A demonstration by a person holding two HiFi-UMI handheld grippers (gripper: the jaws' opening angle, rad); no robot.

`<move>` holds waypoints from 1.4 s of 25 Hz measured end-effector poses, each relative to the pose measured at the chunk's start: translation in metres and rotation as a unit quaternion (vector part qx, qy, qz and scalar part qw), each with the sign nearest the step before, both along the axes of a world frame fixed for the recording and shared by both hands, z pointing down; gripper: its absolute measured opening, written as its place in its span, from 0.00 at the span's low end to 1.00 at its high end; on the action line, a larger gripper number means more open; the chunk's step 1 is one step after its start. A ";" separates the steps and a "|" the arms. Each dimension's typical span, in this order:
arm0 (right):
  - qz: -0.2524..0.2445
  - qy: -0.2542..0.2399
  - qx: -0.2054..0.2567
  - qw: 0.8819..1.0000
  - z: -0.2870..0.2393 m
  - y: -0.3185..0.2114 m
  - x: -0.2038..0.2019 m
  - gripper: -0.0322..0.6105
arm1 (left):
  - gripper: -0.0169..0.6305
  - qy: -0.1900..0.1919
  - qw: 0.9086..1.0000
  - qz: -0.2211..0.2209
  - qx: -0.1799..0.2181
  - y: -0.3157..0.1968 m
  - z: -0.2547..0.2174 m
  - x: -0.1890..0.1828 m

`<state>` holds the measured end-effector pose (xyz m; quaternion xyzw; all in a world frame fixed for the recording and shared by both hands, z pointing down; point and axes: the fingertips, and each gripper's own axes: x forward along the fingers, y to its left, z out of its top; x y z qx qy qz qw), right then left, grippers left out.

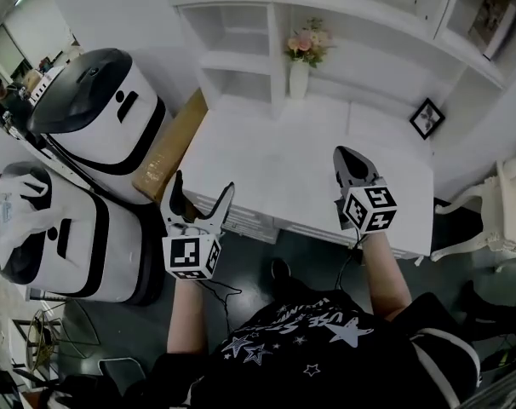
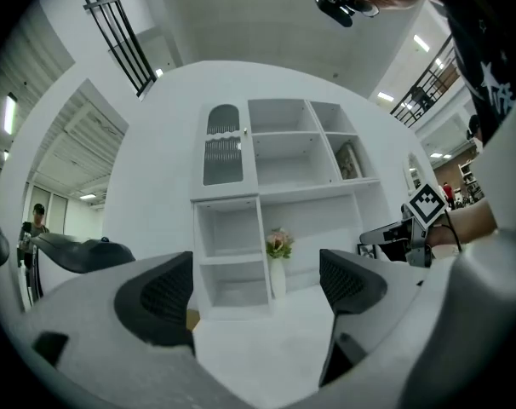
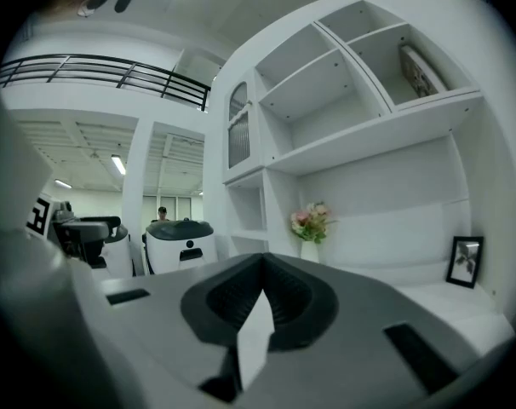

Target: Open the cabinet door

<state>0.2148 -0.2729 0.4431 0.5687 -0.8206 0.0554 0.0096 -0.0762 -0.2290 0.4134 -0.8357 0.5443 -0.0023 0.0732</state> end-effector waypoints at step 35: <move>0.033 0.049 0.190 0.980 -0.249 -0.178 -0.006 0.06 | 0.74 0.004 0.964 0.182 0.192 -0.220 -0.250 0.083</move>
